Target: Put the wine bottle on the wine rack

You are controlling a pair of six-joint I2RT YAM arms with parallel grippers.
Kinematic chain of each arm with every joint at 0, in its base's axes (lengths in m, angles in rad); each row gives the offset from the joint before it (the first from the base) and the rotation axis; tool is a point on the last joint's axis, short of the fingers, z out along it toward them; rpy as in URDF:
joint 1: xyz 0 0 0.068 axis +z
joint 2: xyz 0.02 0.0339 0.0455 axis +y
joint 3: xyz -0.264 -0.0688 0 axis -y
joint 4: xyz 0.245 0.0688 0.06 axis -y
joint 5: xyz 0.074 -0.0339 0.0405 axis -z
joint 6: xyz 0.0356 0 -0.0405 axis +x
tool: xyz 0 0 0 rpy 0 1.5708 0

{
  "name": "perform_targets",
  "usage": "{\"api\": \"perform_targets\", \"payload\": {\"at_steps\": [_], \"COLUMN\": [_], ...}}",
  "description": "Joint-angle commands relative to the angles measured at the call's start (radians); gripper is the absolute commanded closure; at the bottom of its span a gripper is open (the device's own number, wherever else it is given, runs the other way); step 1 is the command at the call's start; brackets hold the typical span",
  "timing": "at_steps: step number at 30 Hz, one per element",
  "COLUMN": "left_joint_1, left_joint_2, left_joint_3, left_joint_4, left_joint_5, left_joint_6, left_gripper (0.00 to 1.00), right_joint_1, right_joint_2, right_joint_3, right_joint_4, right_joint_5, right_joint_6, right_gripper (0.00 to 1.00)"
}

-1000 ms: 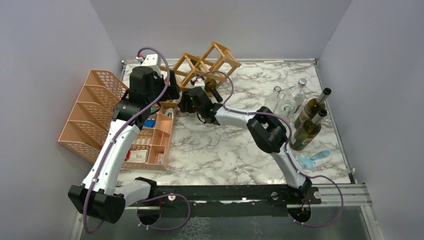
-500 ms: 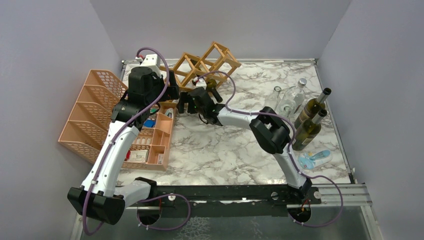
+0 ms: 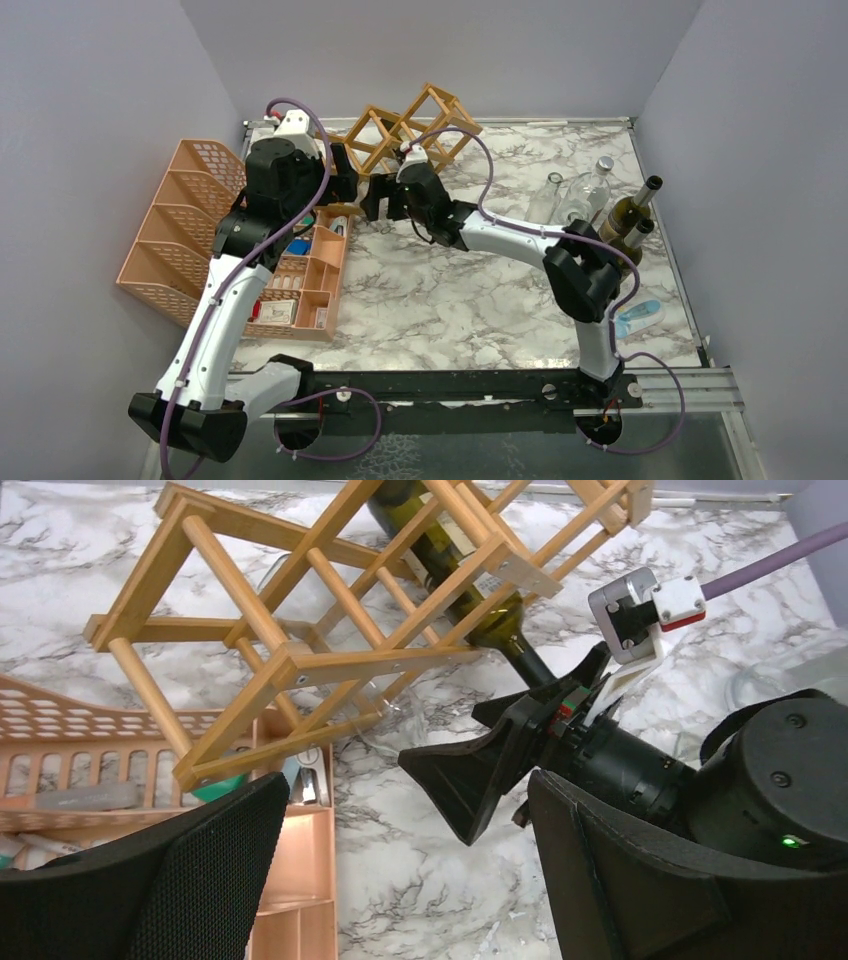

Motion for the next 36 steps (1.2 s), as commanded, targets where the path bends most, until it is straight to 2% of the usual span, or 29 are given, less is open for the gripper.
{"api": "perform_targets", "payload": {"at_steps": [1, 7, 11, 17, 22, 27, 30, 36], "left_joint_1": [0.007, 0.008, 0.007, 0.007, 0.007, 0.007, 0.008, 0.008], "left_joint_2": [-0.04, -0.082, -0.103, -0.116, -0.122, -0.131, -0.132, -0.123], "left_joint_3": [-0.037, -0.115, -0.166, -0.214, -0.238, -0.267, -0.266, -0.28], "left_joint_4": [0.05, 0.109, 0.144, 0.209, 0.243, 0.279, 0.273, 0.276], "left_joint_5": [0.113, 0.244, 0.33, 0.371, 0.375, 0.372, 0.366, 0.369], "left_joint_6": [0.004, 0.003, -0.001, -0.023, -0.042, -0.056, -0.047, -0.039], "left_gripper": [0.05, 0.05, 0.05, 0.04, 0.04, 0.04, 0.04, 0.04], "right_joint_1": [-0.005, -0.005, -0.005, -0.005, -0.005, -0.015, -0.066, -0.193], "right_joint_2": [-0.13, -0.375, -0.527, -0.721, -0.816, -0.856, -0.875, -0.916], "right_joint_3": [-0.054, -0.193, -0.22, -0.2, -0.135, -0.124, -0.136, -0.196], "right_joint_4": [-0.122, -0.339, -0.559, -0.796, -0.884, -0.929, -0.95, -0.94], "right_joint_5": [-0.01, 0.078, 0.176, 0.316, 0.517, 0.82, 0.837, 0.736], "right_joint_6": [-0.075, -0.15, -0.207, -0.262, -0.285, -0.258, -0.237, -0.183], "right_gripper": [0.05, 0.11, 0.12, 0.13, 0.13, 0.12, 0.12, 0.12]}}
